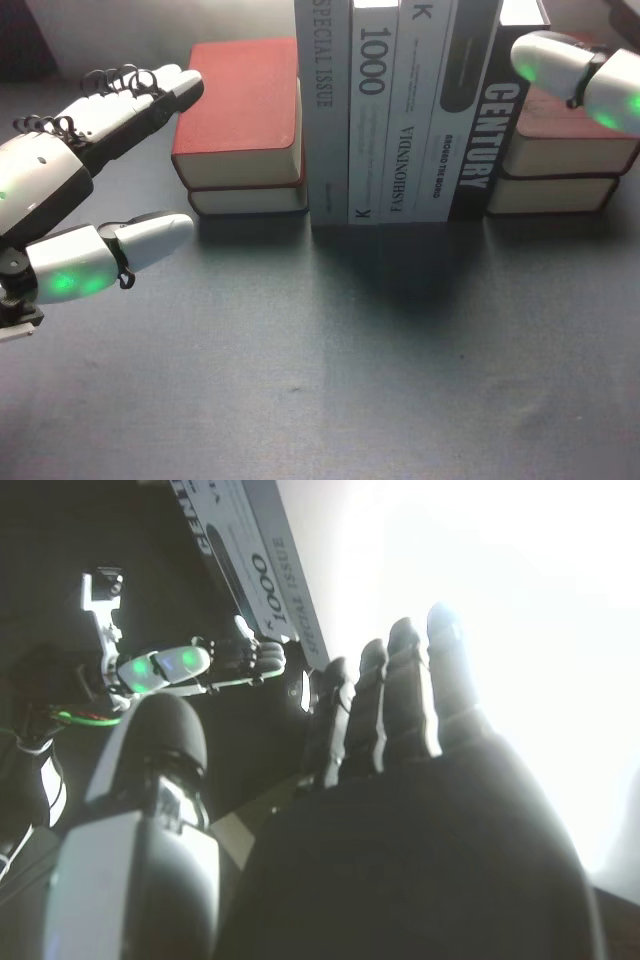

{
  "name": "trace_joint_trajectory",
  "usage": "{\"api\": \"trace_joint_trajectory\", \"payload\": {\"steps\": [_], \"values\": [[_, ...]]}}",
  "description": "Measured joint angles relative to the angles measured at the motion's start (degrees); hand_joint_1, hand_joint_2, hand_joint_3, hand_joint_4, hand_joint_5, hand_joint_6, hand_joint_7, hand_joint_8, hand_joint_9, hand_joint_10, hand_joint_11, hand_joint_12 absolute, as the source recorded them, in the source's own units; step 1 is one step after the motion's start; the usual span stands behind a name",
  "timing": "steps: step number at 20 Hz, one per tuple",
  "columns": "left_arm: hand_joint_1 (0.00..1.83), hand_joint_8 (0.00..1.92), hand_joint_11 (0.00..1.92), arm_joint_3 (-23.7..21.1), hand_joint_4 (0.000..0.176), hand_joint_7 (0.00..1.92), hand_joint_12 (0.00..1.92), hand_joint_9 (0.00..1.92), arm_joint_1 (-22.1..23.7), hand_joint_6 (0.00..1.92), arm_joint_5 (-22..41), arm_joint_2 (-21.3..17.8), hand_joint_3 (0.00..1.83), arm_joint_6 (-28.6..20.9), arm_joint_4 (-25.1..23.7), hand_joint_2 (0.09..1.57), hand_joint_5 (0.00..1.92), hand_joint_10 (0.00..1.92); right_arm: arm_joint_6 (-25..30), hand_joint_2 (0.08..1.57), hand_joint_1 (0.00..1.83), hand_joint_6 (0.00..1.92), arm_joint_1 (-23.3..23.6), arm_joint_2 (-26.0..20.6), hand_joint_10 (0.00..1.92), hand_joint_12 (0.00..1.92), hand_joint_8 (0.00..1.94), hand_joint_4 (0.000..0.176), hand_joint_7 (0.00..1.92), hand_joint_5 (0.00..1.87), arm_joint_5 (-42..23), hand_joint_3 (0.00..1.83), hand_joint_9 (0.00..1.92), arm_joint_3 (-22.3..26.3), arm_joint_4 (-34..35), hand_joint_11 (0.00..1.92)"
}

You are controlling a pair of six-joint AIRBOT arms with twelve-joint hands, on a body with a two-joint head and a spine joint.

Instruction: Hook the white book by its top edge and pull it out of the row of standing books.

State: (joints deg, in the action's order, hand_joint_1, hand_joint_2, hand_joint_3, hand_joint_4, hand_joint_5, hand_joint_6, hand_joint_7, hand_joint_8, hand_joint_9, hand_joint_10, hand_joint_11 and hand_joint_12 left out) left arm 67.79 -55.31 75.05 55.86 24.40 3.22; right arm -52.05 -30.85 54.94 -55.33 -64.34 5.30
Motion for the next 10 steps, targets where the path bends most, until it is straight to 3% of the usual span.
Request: {"api": "trace_joint_trajectory", "payload": {"steps": [4,5,7,8,10], "values": [[0.48,0.00,0.00,0.0,0.000,0.00,0.00,0.00,-0.1,0.02,0.1,0.0,0.00,0.0,0.1,1.34,0.14,0.00,-0.7,1.42,0.24,0.21,0.2,0.4,0.00,1.92,0.00,0.000,0.00,0.51,1.5,0.01,0.00,-0.2,0.1,0.00],[0.49,0.00,0.00,0.0,0.017,0.00,0.00,0.00,-0.3,0.01,0.2,0.0,0.00,0.0,0.3,1.34,0.13,0.00,-0.8,1.42,0.23,0.24,0.7,0.4,0.00,1.92,0.00,0.000,0.00,0.56,1.5,0.00,0.00,-0.2,0.1,0.00],[0.49,0.00,0.00,0.0,0.020,0.00,0.00,0.00,-0.9,0.02,0.5,0.0,0.00,0.0,0.6,1.34,0.16,0.00,-0.8,1.41,0.27,0.54,0.7,0.4,0.00,1.92,0.00,0.000,0.11,0.64,0.5,0.00,0.00,0.0,-0.2,0.00],[0.49,0.00,0.00,-0.1,0.006,0.00,0.00,0.00,-1.3,0.00,0.7,0.0,0.00,0.0,1.1,1.33,0.11,0.00,-0.8,1.42,0.27,0.76,0.7,0.2,0.00,1.92,0.00,0.000,0.10,0.60,0.1,0.00,0.00,0.7,-0.2,0.00],[0.48,0.00,0.00,-0.1,0.026,0.00,0.00,0.00,-1.7,0.00,1.3,0.0,0.00,0.0,1.8,1.33,0.01,0.00,-0.8,1.42,0.27,0.90,0.6,-1.0,0.00,1.92,0.01,0.000,0.10,0.53,-1.4,0.00,0.00,2.9,-2.5,0.00]]}}
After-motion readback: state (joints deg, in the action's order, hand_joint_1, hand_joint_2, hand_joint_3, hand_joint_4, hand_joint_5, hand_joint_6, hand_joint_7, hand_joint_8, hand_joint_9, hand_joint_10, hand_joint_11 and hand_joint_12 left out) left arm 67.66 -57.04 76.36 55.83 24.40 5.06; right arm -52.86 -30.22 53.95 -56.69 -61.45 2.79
